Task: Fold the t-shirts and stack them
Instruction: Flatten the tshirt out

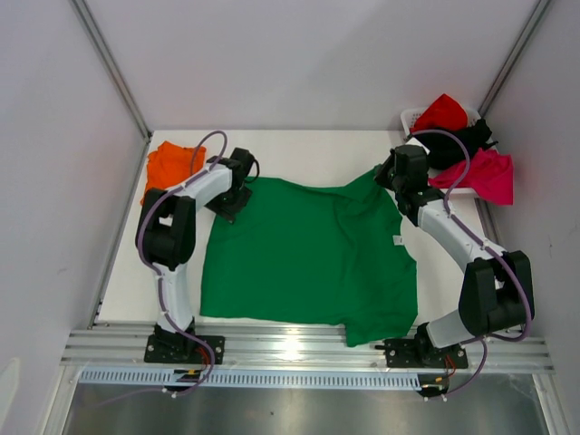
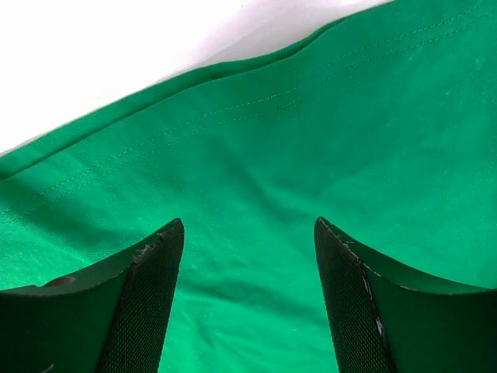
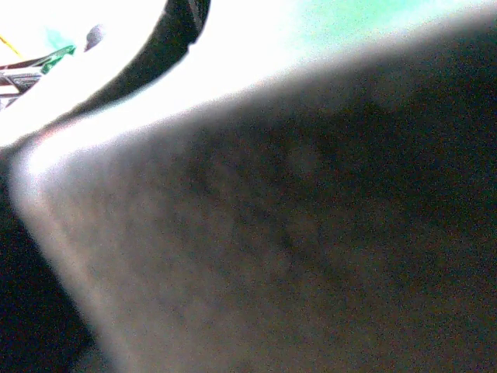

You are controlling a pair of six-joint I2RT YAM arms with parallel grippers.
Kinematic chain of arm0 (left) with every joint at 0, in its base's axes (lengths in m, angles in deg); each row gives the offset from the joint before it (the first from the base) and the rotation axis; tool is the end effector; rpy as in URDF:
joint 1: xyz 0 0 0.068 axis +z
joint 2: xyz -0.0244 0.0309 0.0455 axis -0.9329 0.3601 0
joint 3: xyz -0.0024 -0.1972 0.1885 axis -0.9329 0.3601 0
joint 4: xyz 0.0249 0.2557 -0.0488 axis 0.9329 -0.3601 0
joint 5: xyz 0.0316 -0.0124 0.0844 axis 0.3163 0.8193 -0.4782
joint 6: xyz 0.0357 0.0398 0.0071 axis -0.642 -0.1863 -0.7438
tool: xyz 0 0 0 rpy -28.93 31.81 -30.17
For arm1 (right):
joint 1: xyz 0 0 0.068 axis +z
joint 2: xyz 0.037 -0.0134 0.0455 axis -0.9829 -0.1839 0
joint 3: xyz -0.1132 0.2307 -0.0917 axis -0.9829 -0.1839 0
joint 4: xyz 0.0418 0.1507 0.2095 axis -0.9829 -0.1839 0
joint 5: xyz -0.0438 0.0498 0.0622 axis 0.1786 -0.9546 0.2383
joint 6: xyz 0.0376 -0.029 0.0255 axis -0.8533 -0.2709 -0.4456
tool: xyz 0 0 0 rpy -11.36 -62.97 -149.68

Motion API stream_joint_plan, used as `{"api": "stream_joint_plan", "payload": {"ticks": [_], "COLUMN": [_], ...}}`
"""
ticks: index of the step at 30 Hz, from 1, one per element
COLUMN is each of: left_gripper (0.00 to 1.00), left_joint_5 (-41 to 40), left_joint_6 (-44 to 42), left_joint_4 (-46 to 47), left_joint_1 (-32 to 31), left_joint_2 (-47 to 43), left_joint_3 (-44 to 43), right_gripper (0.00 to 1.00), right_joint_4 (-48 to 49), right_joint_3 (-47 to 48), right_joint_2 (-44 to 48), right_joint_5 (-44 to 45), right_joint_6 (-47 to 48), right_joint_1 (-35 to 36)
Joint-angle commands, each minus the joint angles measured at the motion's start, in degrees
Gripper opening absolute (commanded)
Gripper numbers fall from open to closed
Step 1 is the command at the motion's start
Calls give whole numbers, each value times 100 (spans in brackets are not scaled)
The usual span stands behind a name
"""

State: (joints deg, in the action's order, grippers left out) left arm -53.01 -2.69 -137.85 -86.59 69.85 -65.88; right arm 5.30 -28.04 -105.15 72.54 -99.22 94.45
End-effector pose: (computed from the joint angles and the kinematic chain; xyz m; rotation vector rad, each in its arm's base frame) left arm 0.3800 -0.1079 0.1803 -1.4528 2.3403 0.1617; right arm 0.3344 0.0836 0.2910 0.3773 1.9651 0.3414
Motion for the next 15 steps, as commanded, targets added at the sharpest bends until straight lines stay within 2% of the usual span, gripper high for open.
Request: {"api": "stream_joint_plan", "payload": {"ticks": [1, 4, 8, 11, 15], "left_gripper": [71, 72, 74, 74, 73], "left_joint_5": [-179, -179, 119, 549, 962], "left_joint_6": [94, -90, -871, -996, -1058], "left_joint_4": [140, 534, 958, 364, 35], "left_joint_1": [-59, -59, -50, -24, -24], "left_joint_2": [-300, -335, -152, 314, 587], "left_joint_3": [-38, -152, -528, -1072, -1225], "right_gripper": [3, 3, 3, 3, 3], "right_joint_4": [187, 170, 170, 170, 152], "right_joint_3": [-19, 7, -1, -1, -10], "right_joint_2": [290, 290, 308, 308, 325], "right_joint_5": [61, 70, 96, 70, 70], "right_joint_6": [16, 33, 33, -2, 33], "right_joint_1": [16, 24, 16, 16, 7]}}
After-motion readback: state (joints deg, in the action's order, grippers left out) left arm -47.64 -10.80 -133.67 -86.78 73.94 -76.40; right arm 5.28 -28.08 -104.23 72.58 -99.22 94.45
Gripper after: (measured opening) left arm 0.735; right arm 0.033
